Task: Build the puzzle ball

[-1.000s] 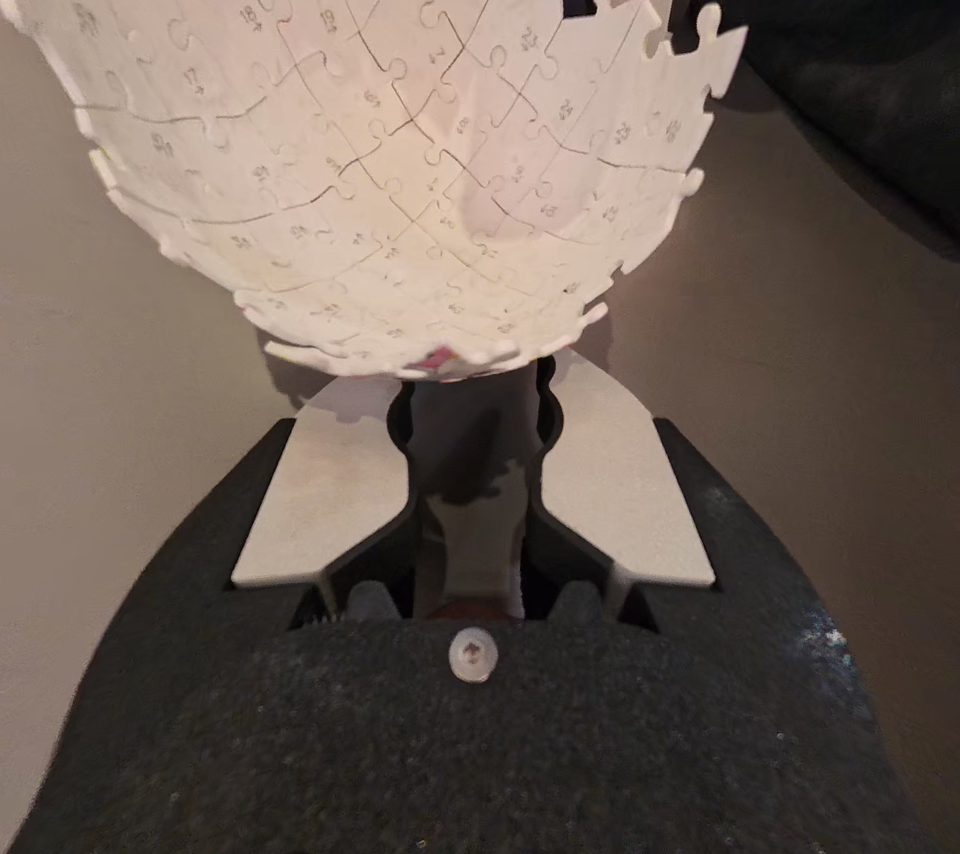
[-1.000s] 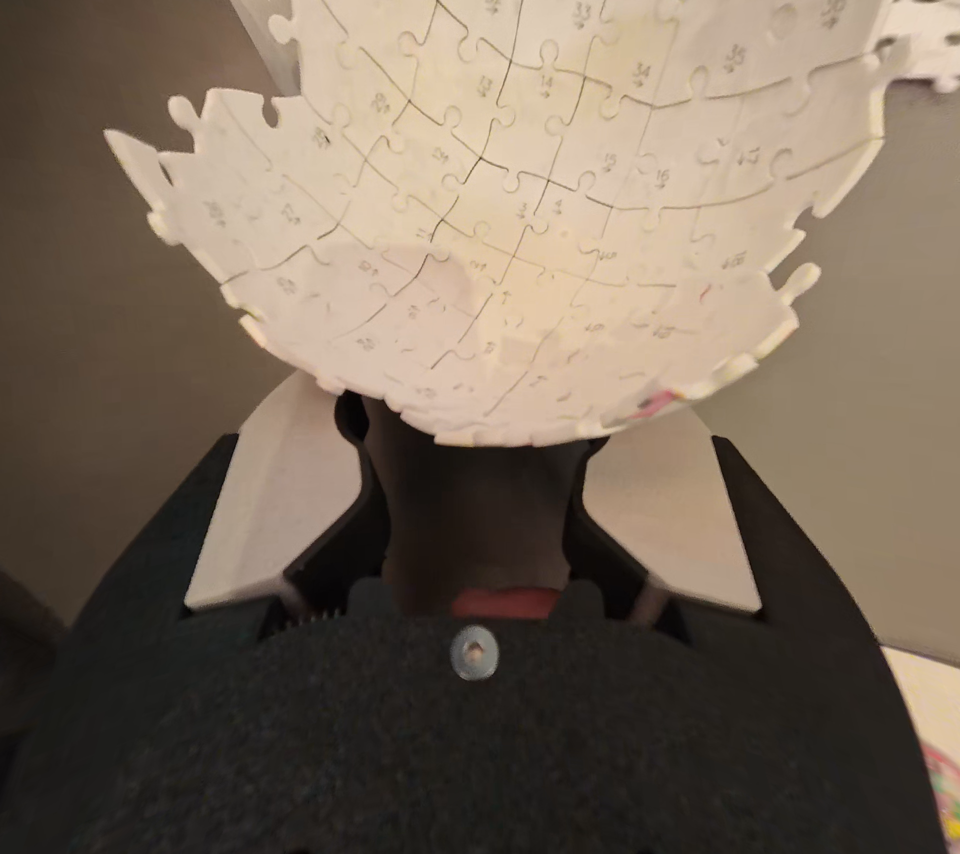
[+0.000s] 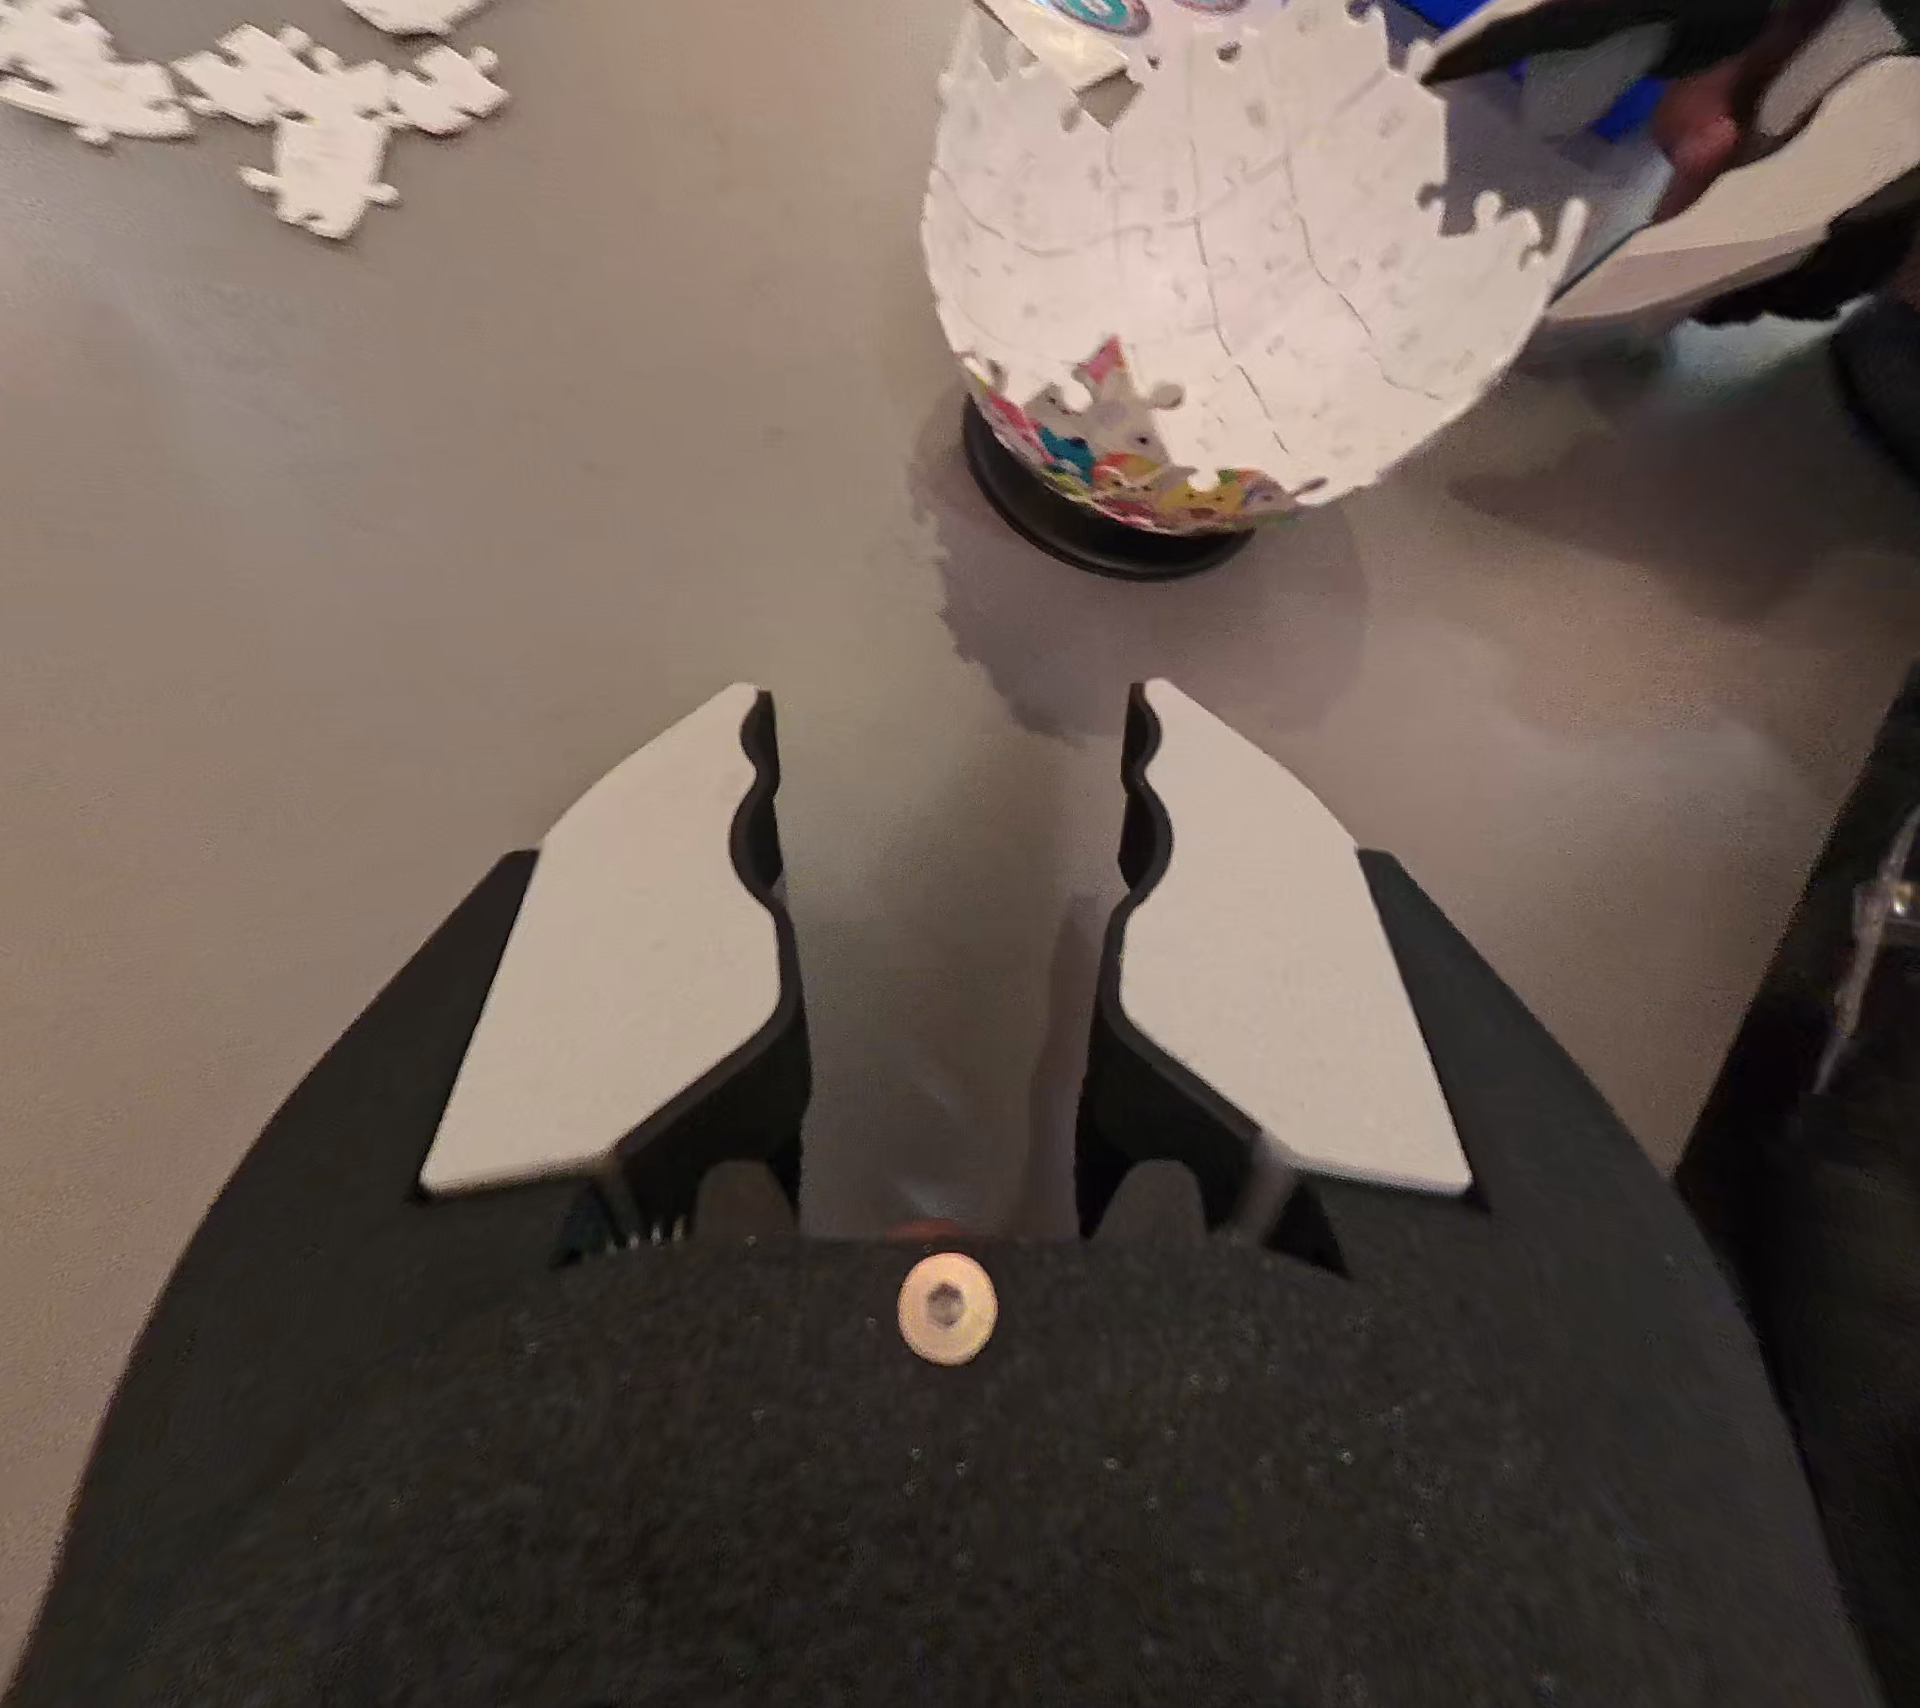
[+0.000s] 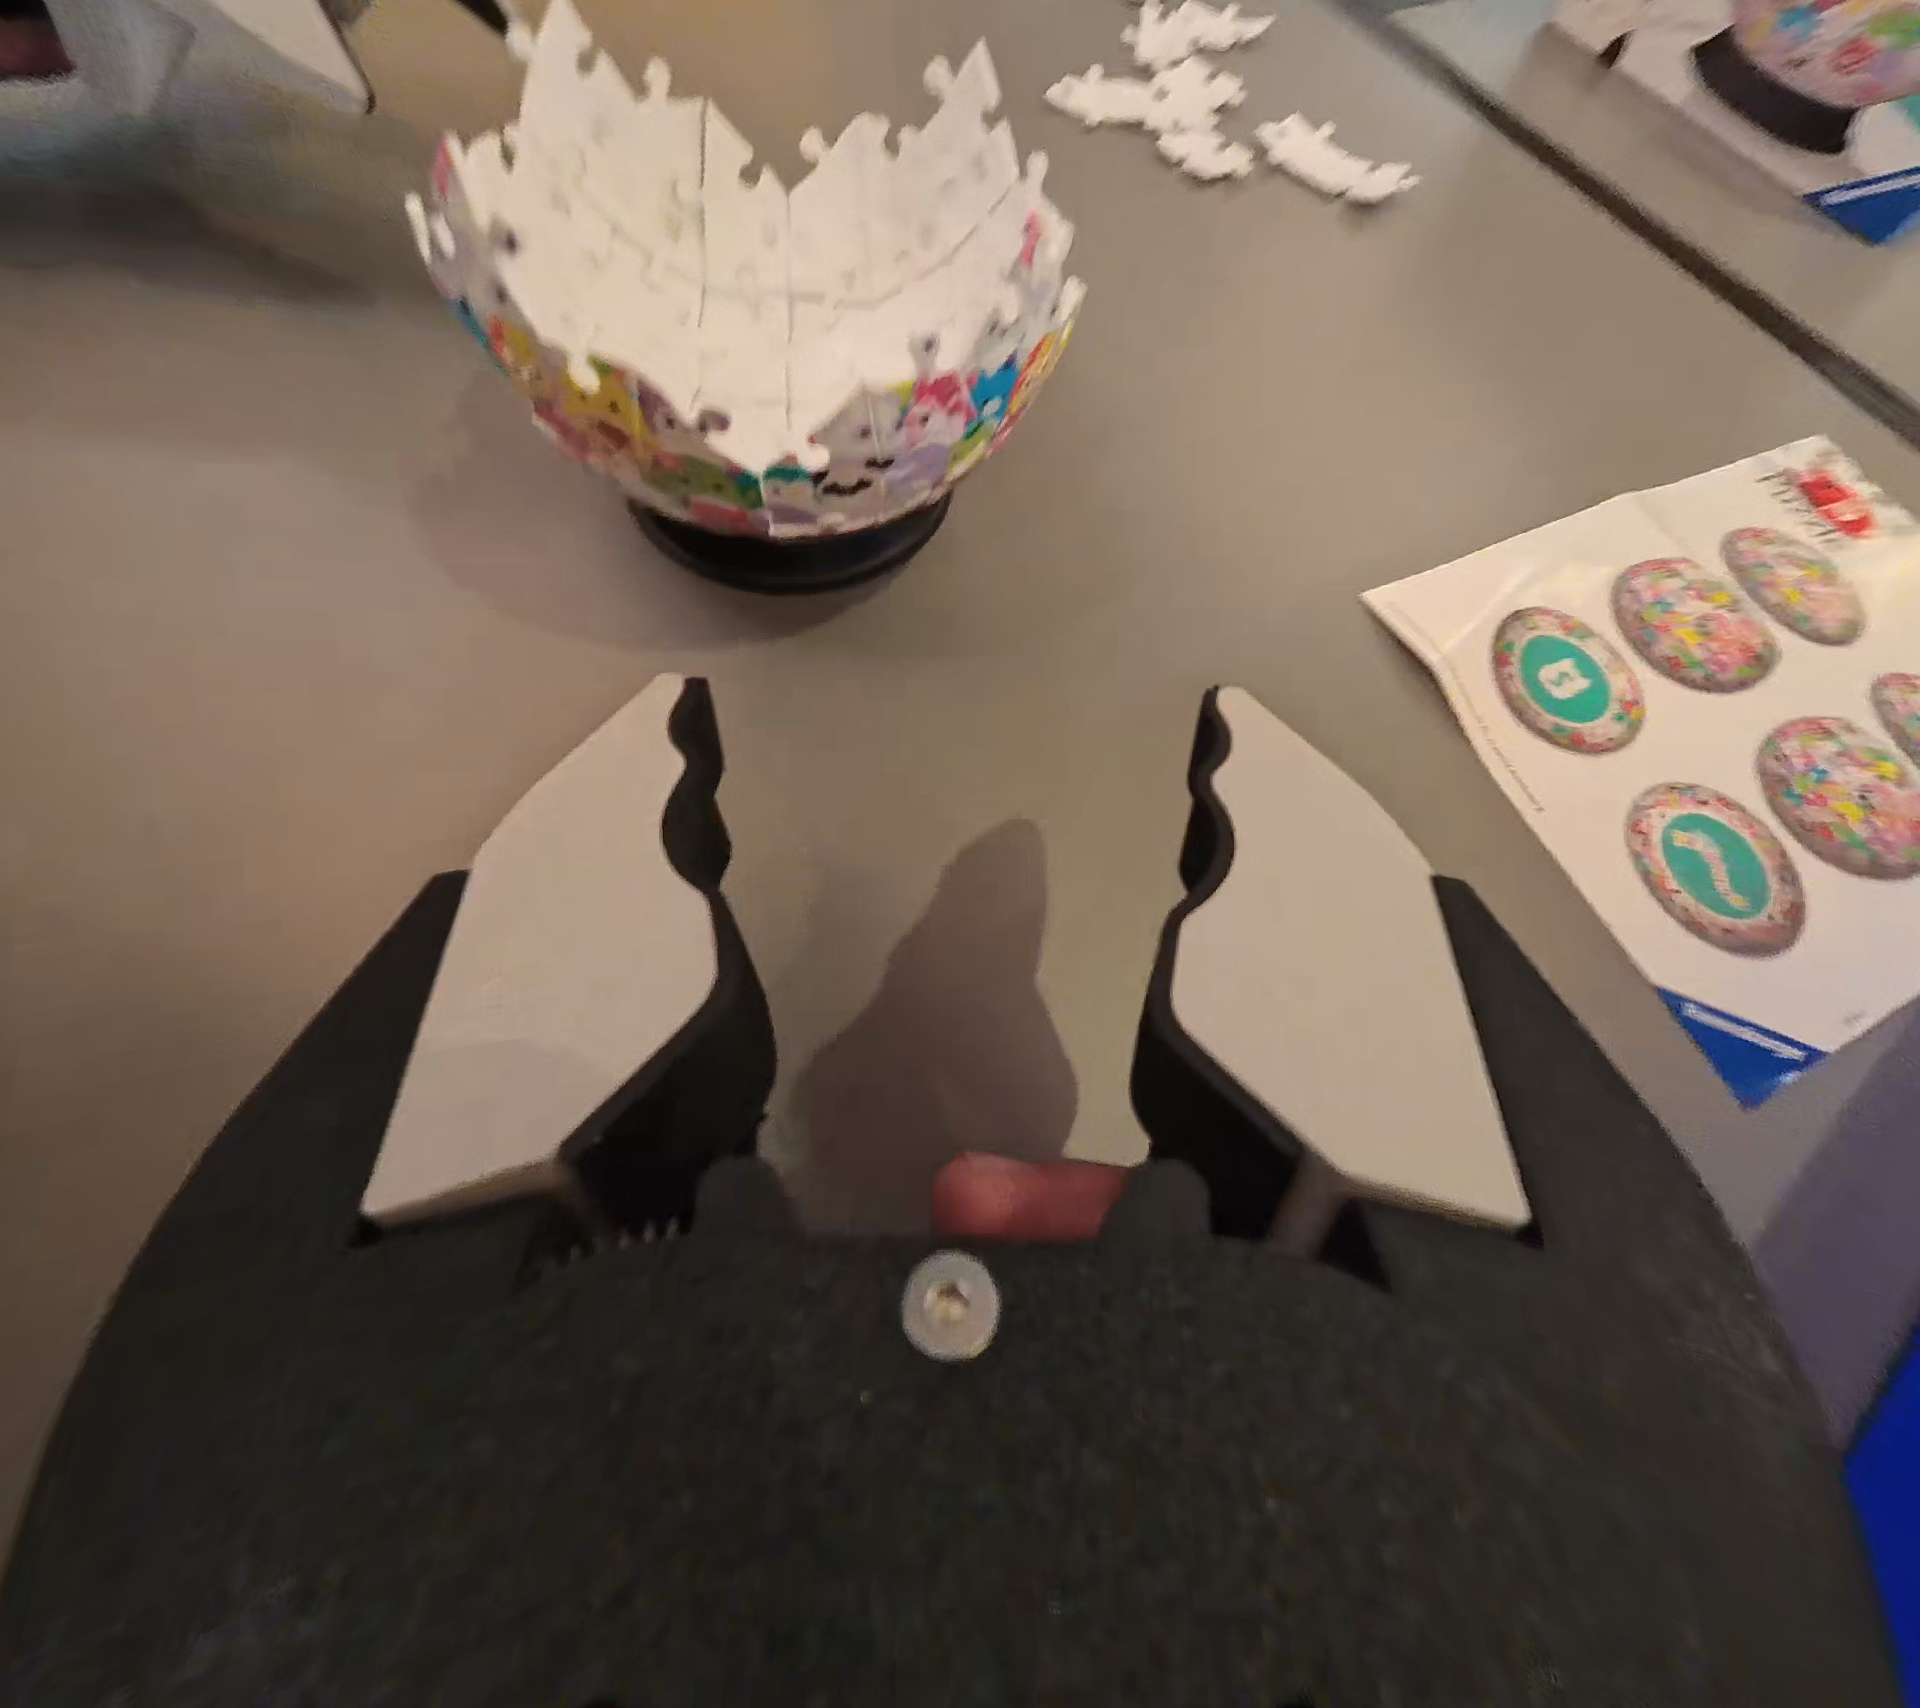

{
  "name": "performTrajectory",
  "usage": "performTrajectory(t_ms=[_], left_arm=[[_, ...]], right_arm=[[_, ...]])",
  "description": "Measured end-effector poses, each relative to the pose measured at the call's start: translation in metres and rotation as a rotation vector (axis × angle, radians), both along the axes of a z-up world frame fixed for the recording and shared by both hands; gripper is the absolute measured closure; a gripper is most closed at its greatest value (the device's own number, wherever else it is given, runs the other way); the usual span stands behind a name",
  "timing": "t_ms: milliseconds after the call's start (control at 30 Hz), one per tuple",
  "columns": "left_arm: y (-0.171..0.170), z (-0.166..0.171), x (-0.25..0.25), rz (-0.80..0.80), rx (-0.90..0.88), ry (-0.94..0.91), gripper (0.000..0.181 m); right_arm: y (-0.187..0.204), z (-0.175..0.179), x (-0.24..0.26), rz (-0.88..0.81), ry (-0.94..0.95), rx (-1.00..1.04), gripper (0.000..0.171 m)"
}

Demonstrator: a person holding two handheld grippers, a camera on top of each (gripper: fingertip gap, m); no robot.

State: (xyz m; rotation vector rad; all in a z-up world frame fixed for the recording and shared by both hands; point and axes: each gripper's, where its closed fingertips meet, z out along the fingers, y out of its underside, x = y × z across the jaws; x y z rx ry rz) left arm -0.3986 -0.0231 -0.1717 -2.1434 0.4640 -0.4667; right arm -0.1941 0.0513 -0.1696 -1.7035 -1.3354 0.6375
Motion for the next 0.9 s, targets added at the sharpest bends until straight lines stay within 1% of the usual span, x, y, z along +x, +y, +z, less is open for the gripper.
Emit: performTrajectory(t_ms=[67,200,300,367,433,467,500,533,633,700,800,900], left_arm=[[0.003,0.003,-0.007,0.027,0.021,-0.014,0.117],[0.000,0.003,-0.014,0.047,0.020,-0.030,0.109],[0.001,0.000,-0.015,0.058,0.014,-0.007,0.113],[0.011,0.003,-0.014,0.052,0.028,-0.010,0.117],[0.037,0.010,-0.016,0.044,0.039,-0.001,0.117],[0.052,0.012,-0.016,0.025,0.012,0.012,0.115],[0.069,0.013,-0.015,-0.011,-0.017,0.042,0.112],[0.089,0.014,-0.016,-0.054,-0.027,0.094,0.113],[0.155,0.006,-0.022,-0.183,-0.037,0.273,0.120],[0.192,-0.003,-0.019,-0.269,-0.060,0.308,0.121],[0.227,-0.016,-0.011,-0.371,-0.119,0.342,0.124],[0.245,-0.029,-0.012,-0.423,-0.158,0.413,0.129]], right_arm=[[0.004,0.014,-0.002,-0.042,0.068,0.006,0.085],[0.008,0.029,0.002,-0.087,0.201,-0.074,0.094],[0.016,0.034,0.010,-0.123,0.243,-0.084,0.095],[0.018,0.033,0.011,-0.123,0.255,-0.111,0.097],[0.021,0.029,0.012,-0.126,0.249,-0.129,0.097],[0.020,0.028,0.011,-0.122,0.246,-0.131,0.097],[0.020,0.028,0.010,-0.119,0.244,-0.128,0.097],[0.019,0.028,0.010,-0.114,0.243,-0.124,0.096],[0.016,0.031,0.010,-0.101,0.247,-0.113,0.096],[0.016,0.031,0.011,-0.098,0.246,-0.112,0.096],[0.018,0.031,0.014,-0.100,0.257,-0.136,0.097],[0.020,0.030,0.017,-0.099,0.272,-0.162,0.097]])
